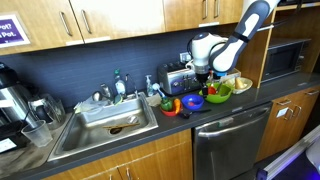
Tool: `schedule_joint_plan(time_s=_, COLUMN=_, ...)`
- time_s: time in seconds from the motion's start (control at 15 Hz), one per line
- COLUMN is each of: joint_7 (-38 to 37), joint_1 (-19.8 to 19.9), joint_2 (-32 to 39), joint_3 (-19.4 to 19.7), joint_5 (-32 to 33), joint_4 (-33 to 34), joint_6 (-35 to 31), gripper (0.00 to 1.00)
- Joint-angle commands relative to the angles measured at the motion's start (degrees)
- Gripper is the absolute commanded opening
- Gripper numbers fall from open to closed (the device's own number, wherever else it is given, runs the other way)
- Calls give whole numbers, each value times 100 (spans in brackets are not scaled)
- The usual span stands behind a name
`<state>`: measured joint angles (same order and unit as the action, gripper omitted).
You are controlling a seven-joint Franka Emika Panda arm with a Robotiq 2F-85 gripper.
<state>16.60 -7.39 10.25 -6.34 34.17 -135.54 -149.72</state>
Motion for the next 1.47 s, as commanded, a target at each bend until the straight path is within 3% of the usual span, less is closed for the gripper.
schedule_joint_plan(time_s=0.0, joint_7=246, joint_1=-22, joint_2=334, joint_3=-50, joint_5=-59, joint_4=250, joint_6=-296, gripper=100)
schedule_joint_plan(time_s=1.4, joint_7=1214, joint_1=6, joint_2=1734, joint_3=-152, joint_5=-481, joint_4=1639, joint_6=-290, gripper=100)
